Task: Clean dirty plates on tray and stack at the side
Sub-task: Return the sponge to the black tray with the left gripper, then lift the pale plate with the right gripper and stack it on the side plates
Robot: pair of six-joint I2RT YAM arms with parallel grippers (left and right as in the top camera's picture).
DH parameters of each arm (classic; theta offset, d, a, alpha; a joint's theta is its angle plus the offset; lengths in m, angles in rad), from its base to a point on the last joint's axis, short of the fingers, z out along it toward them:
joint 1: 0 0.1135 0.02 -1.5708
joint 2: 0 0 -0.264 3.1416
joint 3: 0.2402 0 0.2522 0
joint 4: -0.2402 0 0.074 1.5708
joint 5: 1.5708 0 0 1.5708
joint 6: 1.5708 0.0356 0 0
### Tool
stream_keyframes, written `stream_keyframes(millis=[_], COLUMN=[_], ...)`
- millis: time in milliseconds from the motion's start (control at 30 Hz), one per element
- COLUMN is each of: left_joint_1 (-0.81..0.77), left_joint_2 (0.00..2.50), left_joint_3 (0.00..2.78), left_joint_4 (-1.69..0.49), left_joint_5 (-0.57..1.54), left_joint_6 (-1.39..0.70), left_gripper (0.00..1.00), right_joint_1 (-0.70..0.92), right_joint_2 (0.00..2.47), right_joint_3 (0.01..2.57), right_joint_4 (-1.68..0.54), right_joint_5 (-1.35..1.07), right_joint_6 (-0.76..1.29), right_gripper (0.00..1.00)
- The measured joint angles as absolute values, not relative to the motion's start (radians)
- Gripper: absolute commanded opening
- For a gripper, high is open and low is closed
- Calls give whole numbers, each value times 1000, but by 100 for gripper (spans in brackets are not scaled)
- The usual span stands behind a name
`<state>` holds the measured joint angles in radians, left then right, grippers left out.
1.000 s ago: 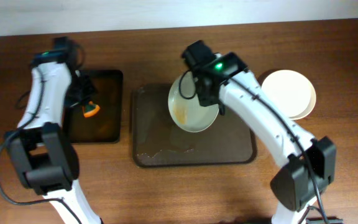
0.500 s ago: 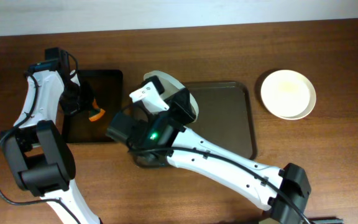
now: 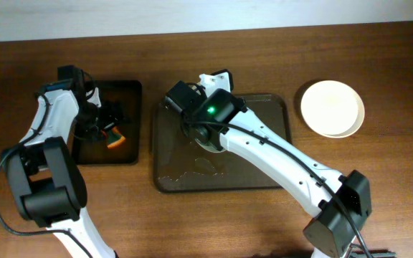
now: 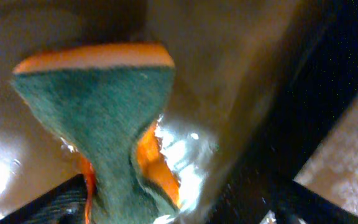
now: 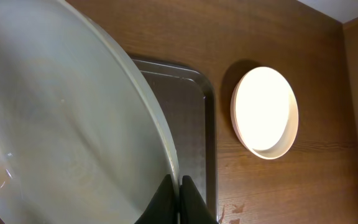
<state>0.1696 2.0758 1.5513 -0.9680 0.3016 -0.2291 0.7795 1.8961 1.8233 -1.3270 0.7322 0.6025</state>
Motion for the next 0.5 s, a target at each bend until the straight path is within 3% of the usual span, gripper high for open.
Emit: stream_keyframes(millis=[67, 233, 500], left_joint_1=[170, 170, 170], left_joint_2=[2037, 1844, 1842], left_joint_3=[1562, 1600, 1602], left_joint_4=[-978, -975, -976], left_joint_5=[317, 337, 337], left_joint_6=[-205, -179, -179], left_gripper=[100, 100, 100], right_joint_1=[780, 822, 985], right_joint_2=[1889, 1769, 1741], right_joint_3=[1823, 1823, 1823], right_joint_4=[-1328, -1372, -1377], right_joint_5=[750, 1007, 1472], right_joint_6=[604, 606, 441], right_gripper=[4, 4, 4])
